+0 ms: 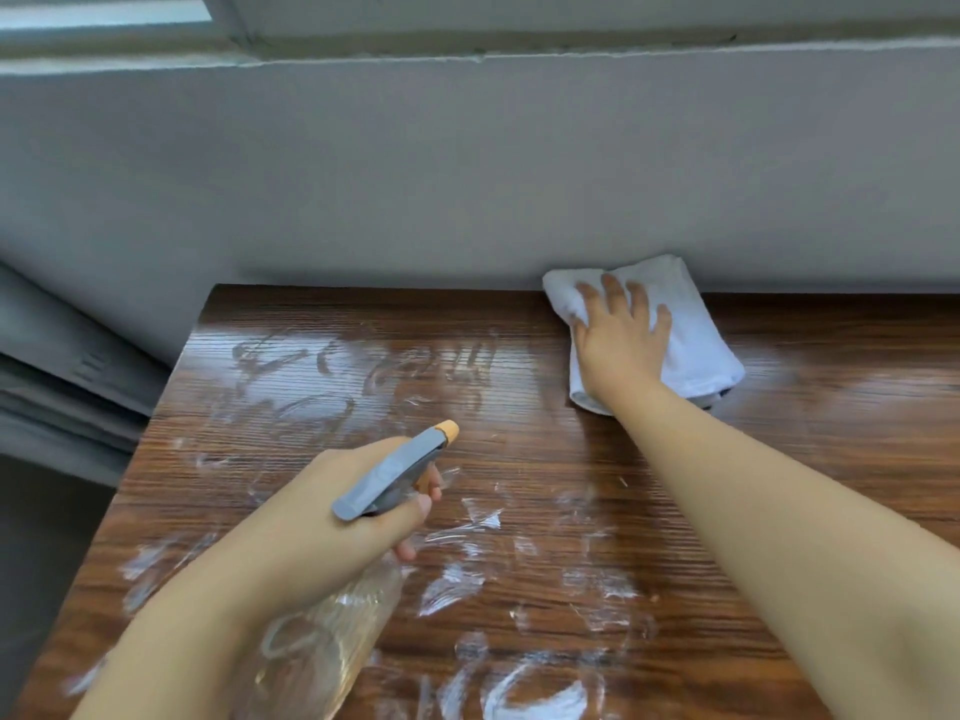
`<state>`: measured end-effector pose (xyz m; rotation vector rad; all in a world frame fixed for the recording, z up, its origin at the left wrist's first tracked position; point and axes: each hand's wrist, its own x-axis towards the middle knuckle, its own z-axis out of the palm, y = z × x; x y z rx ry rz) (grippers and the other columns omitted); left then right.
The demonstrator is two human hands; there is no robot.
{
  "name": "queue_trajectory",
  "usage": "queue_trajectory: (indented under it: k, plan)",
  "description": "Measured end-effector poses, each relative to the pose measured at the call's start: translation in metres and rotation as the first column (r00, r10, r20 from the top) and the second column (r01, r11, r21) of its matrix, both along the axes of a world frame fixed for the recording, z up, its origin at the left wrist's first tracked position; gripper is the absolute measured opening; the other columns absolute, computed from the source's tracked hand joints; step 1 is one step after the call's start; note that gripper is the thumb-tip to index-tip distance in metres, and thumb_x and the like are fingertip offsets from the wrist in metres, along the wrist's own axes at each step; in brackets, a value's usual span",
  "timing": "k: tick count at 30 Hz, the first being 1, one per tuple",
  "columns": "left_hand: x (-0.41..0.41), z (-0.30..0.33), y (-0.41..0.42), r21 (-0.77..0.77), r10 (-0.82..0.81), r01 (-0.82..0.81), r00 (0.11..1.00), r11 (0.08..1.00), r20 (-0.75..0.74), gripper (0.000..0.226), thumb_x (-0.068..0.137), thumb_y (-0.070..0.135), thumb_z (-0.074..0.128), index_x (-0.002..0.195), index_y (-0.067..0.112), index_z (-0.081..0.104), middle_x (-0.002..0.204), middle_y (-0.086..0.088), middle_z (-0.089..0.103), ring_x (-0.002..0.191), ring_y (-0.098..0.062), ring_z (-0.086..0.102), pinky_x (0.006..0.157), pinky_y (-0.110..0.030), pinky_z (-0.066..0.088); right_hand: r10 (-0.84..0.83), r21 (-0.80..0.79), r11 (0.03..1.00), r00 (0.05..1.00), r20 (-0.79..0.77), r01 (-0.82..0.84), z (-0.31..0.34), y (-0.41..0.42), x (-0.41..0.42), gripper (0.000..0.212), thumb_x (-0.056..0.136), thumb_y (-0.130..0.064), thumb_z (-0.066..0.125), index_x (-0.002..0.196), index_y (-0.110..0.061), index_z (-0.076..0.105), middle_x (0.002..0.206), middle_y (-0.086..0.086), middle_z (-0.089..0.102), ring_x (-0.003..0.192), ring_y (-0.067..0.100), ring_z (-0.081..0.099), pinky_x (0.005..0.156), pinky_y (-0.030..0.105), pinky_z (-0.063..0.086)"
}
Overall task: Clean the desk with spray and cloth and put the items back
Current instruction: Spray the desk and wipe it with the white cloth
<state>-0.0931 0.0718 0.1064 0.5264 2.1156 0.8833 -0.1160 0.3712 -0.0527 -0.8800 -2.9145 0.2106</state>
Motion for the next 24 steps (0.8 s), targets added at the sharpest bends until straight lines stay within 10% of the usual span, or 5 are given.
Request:
queue_trajectory:
  k: [9, 16, 24]
  plan:
    - [0.002, -0.004, -0.014, -0.096, -0.289, 0.288, 0.957, 0.953, 0.003, 0.005, 0.097, 0.024, 0.057, 0.096, 0.024, 0.062, 0.080, 0.002, 0.070, 0.069, -0.007, 0.072, 0.077, -0.033, 0.055, 0.058, -0.001, 0.998, 0.997, 0.053, -0.058, 0.006, -0.003, 0.110, 0.046, 0.100, -0.039, 0.030, 0.141, -0.026, 0.042, 0.155, 0.000, 0.031, 0.141, 0.025, 0.024, 0.112, 0.050, 0.018]
    - [0.009, -0.009, -0.031, -0.218, -0.378, 0.357, 0.923, 0.908, -0.065, 0.020, 0.086, 0.036, 0.054, 0.081, 0.018, 0.046, 0.061, 0.007, 0.043, 0.055, -0.012, 0.034, 0.060, -0.029, 0.031, 0.006, 0.033, 0.999, 1.000, -0.030, -0.005, -0.001, -0.037, 0.204, 0.043, 0.093, -0.041, 0.031, 0.133, -0.027, 0.042, 0.140, 0.003, 0.050, 0.128, 0.022, 0.035, 0.103, 0.045, 0.026]
    - [0.027, -0.009, -0.038, -0.196, -0.411, 0.390, 0.907, 0.900, -0.085, 0.022, 0.095, 0.032, 0.054, 0.107, 0.014, 0.057, 0.063, 0.009, 0.049, 0.056, -0.009, 0.037, 0.060, -0.024, 0.033, 0.029, 0.059, 0.998, 1.000, -0.005, -0.028, 0.002, -0.084, 0.261, 0.046, 0.097, -0.045, 0.026, 0.137, -0.028, 0.041, 0.141, 0.000, 0.048, 0.127, 0.025, 0.040, 0.102, 0.046, 0.028]
